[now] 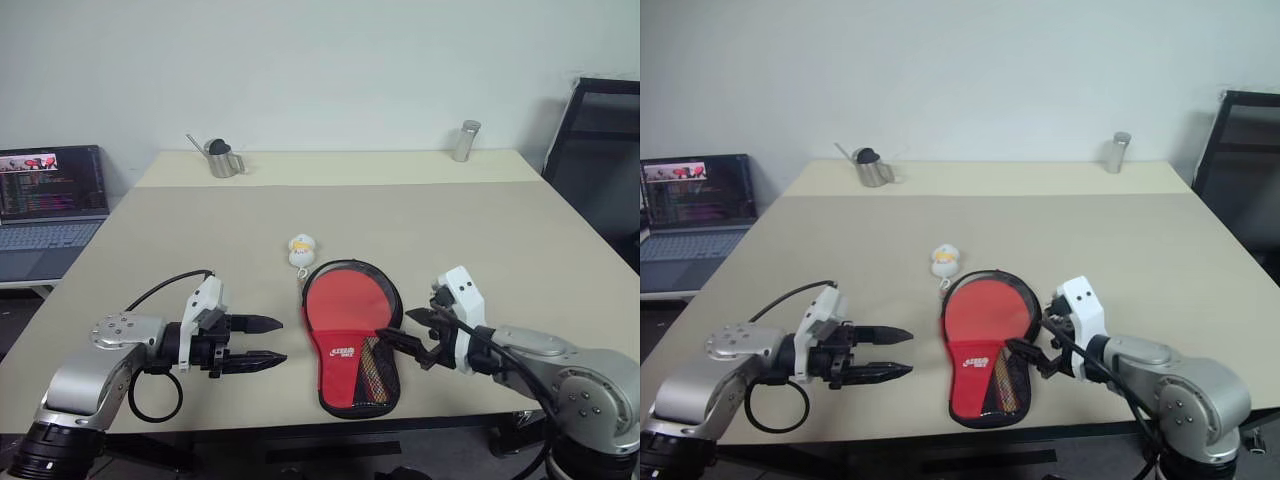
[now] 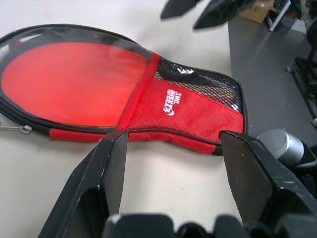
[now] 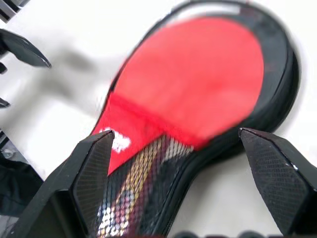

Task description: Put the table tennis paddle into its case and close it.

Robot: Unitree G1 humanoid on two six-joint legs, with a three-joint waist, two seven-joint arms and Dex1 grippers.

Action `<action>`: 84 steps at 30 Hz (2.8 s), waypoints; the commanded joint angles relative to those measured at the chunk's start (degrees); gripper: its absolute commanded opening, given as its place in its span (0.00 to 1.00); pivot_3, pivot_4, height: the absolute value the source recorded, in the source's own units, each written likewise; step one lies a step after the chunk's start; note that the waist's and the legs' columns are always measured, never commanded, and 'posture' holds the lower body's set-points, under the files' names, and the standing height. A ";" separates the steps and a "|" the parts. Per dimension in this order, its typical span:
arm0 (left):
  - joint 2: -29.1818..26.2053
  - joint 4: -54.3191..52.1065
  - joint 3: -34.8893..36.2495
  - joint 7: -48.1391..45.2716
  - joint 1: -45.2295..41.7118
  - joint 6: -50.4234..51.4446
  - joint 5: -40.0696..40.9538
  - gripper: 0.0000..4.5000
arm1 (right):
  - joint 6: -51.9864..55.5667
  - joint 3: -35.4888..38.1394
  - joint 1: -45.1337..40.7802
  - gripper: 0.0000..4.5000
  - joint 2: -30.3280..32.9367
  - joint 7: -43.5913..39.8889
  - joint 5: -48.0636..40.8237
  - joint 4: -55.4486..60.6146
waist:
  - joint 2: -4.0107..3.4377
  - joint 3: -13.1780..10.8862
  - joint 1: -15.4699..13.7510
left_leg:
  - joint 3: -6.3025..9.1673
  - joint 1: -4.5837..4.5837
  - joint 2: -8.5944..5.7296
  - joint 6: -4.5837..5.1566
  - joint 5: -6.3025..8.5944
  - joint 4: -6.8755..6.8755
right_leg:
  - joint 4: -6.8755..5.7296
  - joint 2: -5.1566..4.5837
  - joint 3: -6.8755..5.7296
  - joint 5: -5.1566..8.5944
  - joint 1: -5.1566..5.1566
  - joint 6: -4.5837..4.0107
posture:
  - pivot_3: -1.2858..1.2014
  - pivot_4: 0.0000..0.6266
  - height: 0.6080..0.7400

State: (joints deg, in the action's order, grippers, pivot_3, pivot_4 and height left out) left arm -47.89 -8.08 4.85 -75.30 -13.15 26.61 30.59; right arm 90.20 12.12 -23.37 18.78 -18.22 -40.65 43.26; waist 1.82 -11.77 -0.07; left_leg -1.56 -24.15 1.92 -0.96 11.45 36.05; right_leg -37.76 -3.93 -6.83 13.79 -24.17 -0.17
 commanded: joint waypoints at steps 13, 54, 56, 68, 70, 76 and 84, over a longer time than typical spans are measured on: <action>7.10 11.87 0.81 16.64 -14.76 -3.23 -6.93 0.70 | -25.31 -20.38 -6.55 1.00 -3.32 0.10 10.74 -14.45 | 0.04 0.02 0.04 | -0.13 0.00 -0.11 0.00 -0.01 0.03 | -0.07 0.03 -0.01 -0.01 0.02 0.02 | 0.52 0.24 1.00; 29.88 82.71 -2.86 41.25 -54.55 -18.20 -29.85 1.00 | -35.91 -25.81 -4.11 1.00 -9.34 2.60 24.67 -24.14 | 0.15 0.07 0.23 | -0.21 -0.14 -0.25 0.00 -0.02 0.36 | -0.30 0.06 -0.12 -0.04 0.00 0.04 | 0.52 0.24 1.00; 30.05 82.72 -2.69 41.35 -54.42 -18.29 -30.07 1.00 | -36.47 -26.07 -4.11 1.00 -9.13 2.52 25.21 -24.28 | 0.15 0.07 0.22 | -0.21 -0.14 -0.26 0.00 -0.02 0.36 | -0.30 0.06 -0.12 -0.04 0.01 0.04 | 0.52 0.24 1.00; 30.66 82.43 -0.87 42.16 -53.05 -19.01 -29.69 0.14 | -39.13 -28.43 -4.20 1.00 -8.61 0.44 27.95 -25.59 | 0.16 0.08 0.22 | -0.21 -0.14 -0.26 0.00 -0.02 0.47 | -0.36 0.06 -0.12 -0.05 0.02 0.03 | 0.52 0.24 1.00; 30.46 82.22 -0.29 42.49 -52.65 -19.33 -29.30 0.07 | -39.54 -28.50 -4.11 1.00 -8.74 -0.89 27.35 -25.91 | 0.16 0.08 0.25 | -0.20 -0.14 -0.26 0.00 -0.02 0.52 | -0.39 0.06 -0.12 -0.05 0.03 0.03 | 0.52 0.24 1.00; 30.04 79.38 5.99 42.92 -51.79 -22.91 -23.86 0.06 | -40.85 -29.36 -5.41 1.00 -8.80 -3.94 28.10 -32.46 | 0.17 0.08 0.30 | -0.18 -0.14 -0.23 0.00 -0.02 0.65 | -0.49 0.07 -0.13 -0.05 0.04 0.03 | 0.52 0.24 1.00; 29.08 70.24 4.84 33.92 -49.77 -23.10 -22.81 0.06 | -43.93 -30.91 -6.36 1.00 -6.74 -3.82 33.46 -40.69 | 0.18 0.09 0.24 | -0.18 -0.09 -0.23 -0.01 -0.02 0.93 | -0.86 -0.04 -0.11 -0.05 0.04 0.04 | 0.52 0.24 1.00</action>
State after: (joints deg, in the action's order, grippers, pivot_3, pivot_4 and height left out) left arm -17.79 66.74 10.12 -39.07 -62.15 4.52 6.75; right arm 45.74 -18.12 -30.48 10.89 -22.20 -8.94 4.62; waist 2.00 -11.68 0.17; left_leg -1.75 -24.19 1.69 -0.97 11.43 36.98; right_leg -38.64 -3.98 -6.94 13.75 -24.10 -0.14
